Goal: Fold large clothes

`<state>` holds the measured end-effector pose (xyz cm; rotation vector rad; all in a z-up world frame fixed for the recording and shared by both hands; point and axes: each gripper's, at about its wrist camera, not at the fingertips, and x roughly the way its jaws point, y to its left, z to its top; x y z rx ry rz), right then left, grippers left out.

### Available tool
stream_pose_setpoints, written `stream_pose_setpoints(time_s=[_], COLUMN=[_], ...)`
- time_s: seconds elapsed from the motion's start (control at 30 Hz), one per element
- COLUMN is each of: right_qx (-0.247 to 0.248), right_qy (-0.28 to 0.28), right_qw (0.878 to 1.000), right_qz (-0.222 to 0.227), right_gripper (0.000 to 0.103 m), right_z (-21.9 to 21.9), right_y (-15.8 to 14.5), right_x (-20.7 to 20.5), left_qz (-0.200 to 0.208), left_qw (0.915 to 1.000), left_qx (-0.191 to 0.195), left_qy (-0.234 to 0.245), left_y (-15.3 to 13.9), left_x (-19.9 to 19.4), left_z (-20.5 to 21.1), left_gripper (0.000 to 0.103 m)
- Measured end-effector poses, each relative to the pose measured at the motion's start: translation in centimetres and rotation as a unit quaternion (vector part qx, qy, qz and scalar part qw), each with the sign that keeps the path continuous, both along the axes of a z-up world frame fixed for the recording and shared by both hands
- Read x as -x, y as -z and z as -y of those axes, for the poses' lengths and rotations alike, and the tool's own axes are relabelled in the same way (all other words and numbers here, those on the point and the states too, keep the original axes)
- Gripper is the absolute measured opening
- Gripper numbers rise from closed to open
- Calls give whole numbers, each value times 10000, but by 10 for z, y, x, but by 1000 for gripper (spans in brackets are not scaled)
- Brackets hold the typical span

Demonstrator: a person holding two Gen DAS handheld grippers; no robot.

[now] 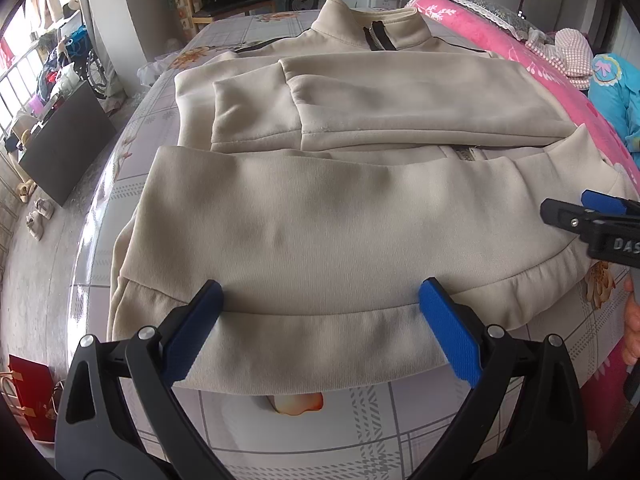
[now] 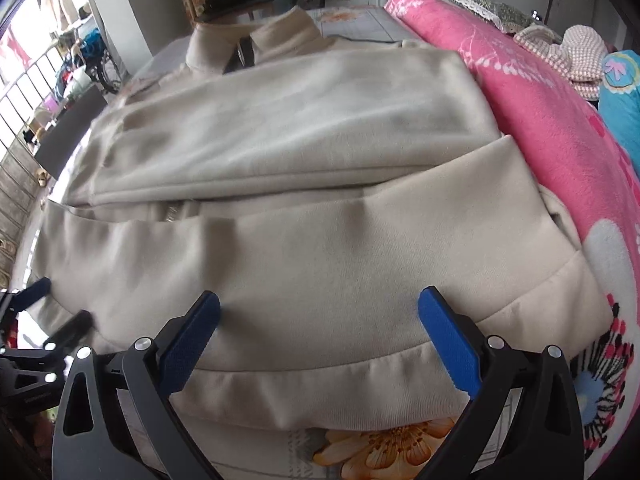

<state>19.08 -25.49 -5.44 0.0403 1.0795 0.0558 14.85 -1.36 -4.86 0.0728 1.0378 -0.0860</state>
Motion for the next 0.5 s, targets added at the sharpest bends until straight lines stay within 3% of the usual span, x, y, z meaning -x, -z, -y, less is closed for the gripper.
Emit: stream_pose_setpoints(time_s=[0.1,0.5], right_qx=[323,324], right_qy=[-46,-27], right_qw=[9995,9993], right_qz=[21,-158], right_gripper=[97,97], right_z=[-9,-7], right_y=[2,1], right_x=[0,-3], left_qz=[8,24], left_qw=[10000,10000], left_qx=[5,9], left_qy=[3,-1], left_y=[0,0], left_x=[0,0], left_z=[0,0], left_gripper=[95,95])
